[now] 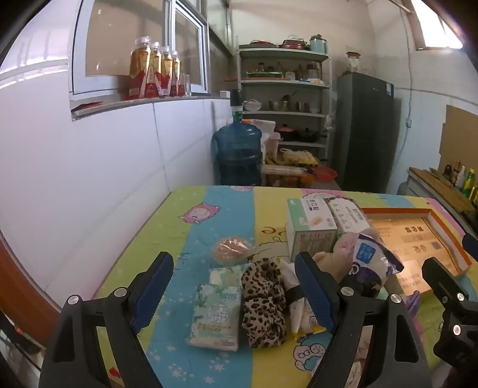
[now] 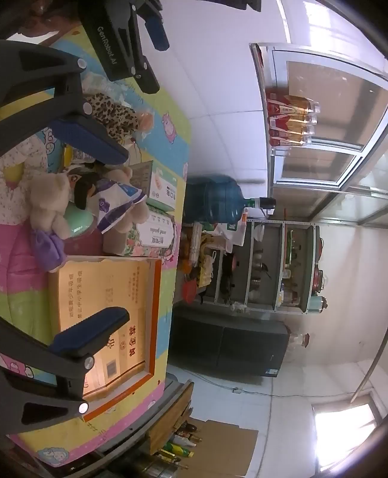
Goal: Organize soft objects
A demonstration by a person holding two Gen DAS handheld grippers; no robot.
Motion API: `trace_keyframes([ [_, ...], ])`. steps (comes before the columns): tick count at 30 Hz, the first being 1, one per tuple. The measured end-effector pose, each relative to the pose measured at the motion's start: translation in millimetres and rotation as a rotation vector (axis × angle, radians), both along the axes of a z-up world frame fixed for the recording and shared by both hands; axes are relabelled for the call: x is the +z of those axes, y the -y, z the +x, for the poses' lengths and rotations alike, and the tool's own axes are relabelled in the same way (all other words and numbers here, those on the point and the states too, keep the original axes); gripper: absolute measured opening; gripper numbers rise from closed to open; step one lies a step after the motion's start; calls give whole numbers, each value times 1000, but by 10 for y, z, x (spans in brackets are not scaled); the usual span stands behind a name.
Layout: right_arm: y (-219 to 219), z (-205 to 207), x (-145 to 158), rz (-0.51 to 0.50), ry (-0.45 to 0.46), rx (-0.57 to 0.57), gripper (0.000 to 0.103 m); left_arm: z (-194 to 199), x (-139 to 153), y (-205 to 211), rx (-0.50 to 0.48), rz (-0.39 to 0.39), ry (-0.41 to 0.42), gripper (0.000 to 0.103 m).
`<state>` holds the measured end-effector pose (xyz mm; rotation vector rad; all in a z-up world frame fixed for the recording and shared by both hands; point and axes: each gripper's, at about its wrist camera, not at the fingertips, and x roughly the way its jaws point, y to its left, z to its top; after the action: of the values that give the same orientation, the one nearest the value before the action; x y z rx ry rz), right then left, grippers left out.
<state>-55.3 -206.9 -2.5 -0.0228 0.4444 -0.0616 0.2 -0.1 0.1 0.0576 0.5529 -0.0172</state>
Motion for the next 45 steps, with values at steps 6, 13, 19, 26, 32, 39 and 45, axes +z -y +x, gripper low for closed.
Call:
trace_keyframes([
  [6,-22,-9,3,-4,3,4,96,-18,21,35,-6,-4,9,84],
  [13,-58,17,52,5,-8,6,96,-25,14,-30,-20,-27,-5,84],
  [19,-23,38,-7,18,-10,23,96,53,-22,16,-17,-16,-10,84],
  [26,-32,42,-7,19,-8,30,96,77,-52,13,-23,-24,-19,84],
  [32,-44,56,2,22,-13,34,96,79,-64,14,-22,-25,-20,84],
  [39,-44,61,-2,26,-10,36,96,85,-99,19,-21,-26,-23,84],
  [45,-35,58,-5,28,-13,39,96,83,-106,20,-23,-25,-26,84],
])
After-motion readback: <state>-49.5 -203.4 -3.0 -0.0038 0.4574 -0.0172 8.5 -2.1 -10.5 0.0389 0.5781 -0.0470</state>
